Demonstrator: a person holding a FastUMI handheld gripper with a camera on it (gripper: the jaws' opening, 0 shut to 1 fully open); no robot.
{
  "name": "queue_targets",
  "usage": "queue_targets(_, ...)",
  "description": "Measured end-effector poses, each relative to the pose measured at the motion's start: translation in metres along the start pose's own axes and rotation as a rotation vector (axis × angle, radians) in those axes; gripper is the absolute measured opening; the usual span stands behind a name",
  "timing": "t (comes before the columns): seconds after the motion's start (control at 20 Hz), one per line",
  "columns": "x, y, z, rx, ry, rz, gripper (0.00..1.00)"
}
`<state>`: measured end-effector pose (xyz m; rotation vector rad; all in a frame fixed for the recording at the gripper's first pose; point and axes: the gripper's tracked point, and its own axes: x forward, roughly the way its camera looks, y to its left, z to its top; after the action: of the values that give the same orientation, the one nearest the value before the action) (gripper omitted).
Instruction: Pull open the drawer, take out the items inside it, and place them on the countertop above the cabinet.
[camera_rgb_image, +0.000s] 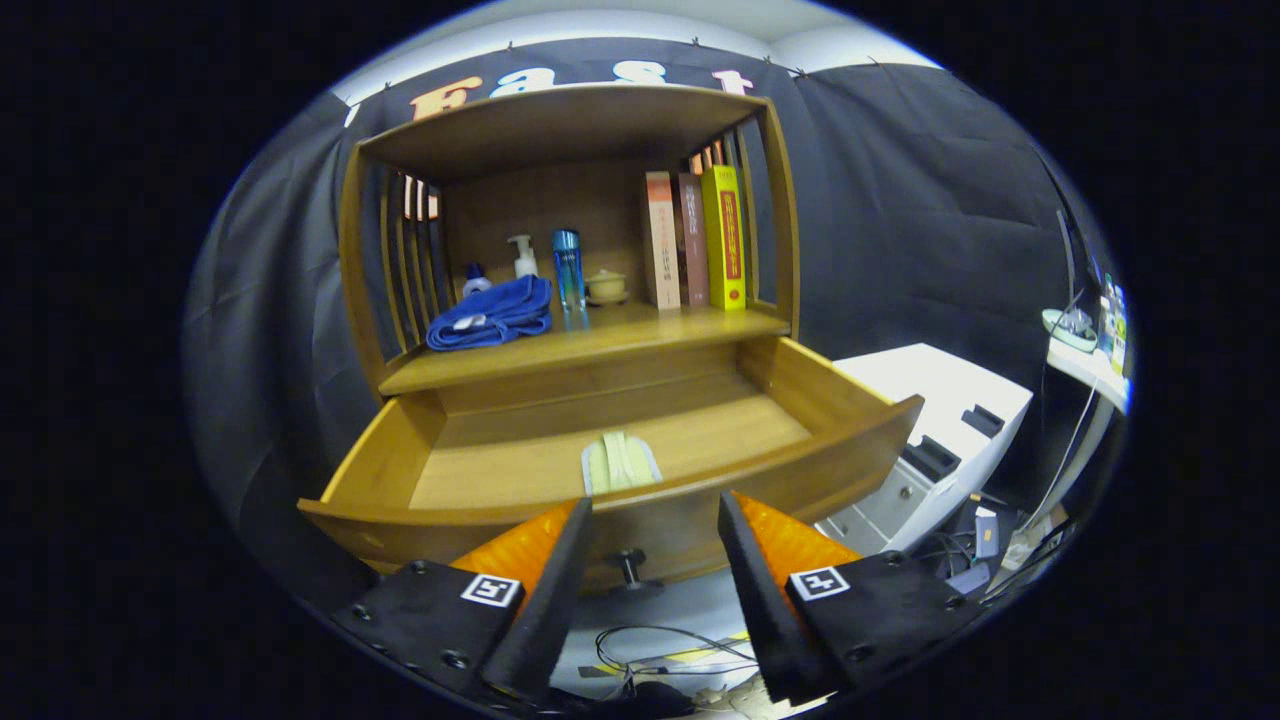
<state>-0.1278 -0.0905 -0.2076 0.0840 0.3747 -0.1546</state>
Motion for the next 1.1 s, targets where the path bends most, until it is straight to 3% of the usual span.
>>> queue_targets(0.15,0.010,0.008,0.019,0.009,0.000,0.017,0.93)
queue_targets(0.35,0.038,0.024,0.029,0.018,0.039,0.044,0.97)
queue_targets(1.1,0.146,0.023,-0.033,-0.097,0.327,0.018,0.97)
